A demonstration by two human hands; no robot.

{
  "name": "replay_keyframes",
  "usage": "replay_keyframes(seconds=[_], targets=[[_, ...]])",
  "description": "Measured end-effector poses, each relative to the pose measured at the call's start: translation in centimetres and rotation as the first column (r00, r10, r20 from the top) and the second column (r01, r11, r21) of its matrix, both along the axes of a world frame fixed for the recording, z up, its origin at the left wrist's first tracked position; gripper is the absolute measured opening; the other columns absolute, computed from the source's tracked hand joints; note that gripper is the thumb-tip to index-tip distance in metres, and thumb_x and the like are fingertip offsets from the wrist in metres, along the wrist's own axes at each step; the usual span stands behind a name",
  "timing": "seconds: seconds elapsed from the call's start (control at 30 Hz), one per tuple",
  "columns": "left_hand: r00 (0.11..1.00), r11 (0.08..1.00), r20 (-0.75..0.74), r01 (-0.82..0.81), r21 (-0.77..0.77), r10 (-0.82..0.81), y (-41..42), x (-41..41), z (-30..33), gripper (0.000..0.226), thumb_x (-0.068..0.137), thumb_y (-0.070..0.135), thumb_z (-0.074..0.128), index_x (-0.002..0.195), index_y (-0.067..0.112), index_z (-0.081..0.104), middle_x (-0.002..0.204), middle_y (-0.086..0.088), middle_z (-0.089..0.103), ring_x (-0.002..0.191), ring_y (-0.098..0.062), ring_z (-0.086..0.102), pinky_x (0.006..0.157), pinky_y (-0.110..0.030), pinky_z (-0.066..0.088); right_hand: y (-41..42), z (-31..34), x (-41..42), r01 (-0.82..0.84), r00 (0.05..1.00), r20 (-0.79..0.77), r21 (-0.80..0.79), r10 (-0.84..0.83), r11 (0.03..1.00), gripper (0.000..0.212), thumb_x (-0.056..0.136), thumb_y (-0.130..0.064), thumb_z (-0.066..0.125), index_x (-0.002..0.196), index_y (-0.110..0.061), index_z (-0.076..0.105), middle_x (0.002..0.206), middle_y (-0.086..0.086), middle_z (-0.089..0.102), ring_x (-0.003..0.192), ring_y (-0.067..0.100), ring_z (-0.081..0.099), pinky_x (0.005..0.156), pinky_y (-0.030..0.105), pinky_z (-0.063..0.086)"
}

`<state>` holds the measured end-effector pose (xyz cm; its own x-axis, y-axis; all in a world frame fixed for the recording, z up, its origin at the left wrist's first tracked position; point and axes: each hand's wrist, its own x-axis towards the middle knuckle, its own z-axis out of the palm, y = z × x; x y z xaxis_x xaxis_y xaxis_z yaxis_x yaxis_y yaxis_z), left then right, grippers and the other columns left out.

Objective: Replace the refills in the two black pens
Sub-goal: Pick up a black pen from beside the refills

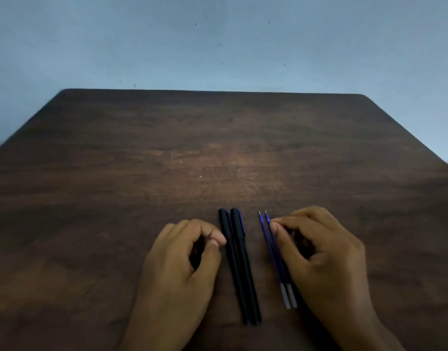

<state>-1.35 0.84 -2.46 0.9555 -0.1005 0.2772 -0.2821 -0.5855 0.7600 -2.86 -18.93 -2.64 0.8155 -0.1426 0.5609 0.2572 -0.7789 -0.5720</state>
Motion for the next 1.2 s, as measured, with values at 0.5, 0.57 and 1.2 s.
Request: replay_keyframes(seconds=[0.5,0.57,1.2], targets=[[1.000,0.996,0.013,0.013,0.092,-0.014,-0.10,-0.27,-0.30,0.006,0.092,0.029,0.066,0.086,0.031,0.068,0.085,0.018,0.066,0.086,-0.001,0.058,0.076,-0.027,0.048,-0.60,-0.76,0.30,0.067,0.987,-0.151,0.114,-0.049,0.991,0.017,0.082,-0.015,0.078,0.070,-0.024,0.071,0.072,-0.011,0.061,0.075,0.001,0.058,0.066,0.009,0.045],[1.000,0.995,0.014,0.018,0.100,-0.020,-0.11,-0.31,-0.32,0.006,0.092,0.030,0.066,0.086,0.030,0.069,0.086,0.017,0.066,0.086,-0.002,0.058,0.077,-0.031,0.049,-0.63,-0.66,0.27,0.083,0.984,-0.165,0.118,-0.062,0.990,0.018,0.082,-0.014,0.077,0.068,-0.023,0.070,0.071,-0.011,0.061,0.073,0.001,0.058,0.064,0.008,0.044],[0.999,0.998,-0.003,-0.035,0.056,0.036,0.03,0.11,-0.78,0.008,0.095,0.033,0.062,0.095,0.035,0.069,0.093,0.022,0.068,0.088,0.005,0.060,0.070,-0.012,0.042,-0.36,-0.48,0.33,0.096,0.960,-0.273,0.083,-0.071,0.992,0.021,0.080,-0.026,0.077,0.067,-0.026,0.061,0.072,-0.009,0.058,0.064,0.004,0.055,0.056,0.010,0.042]])
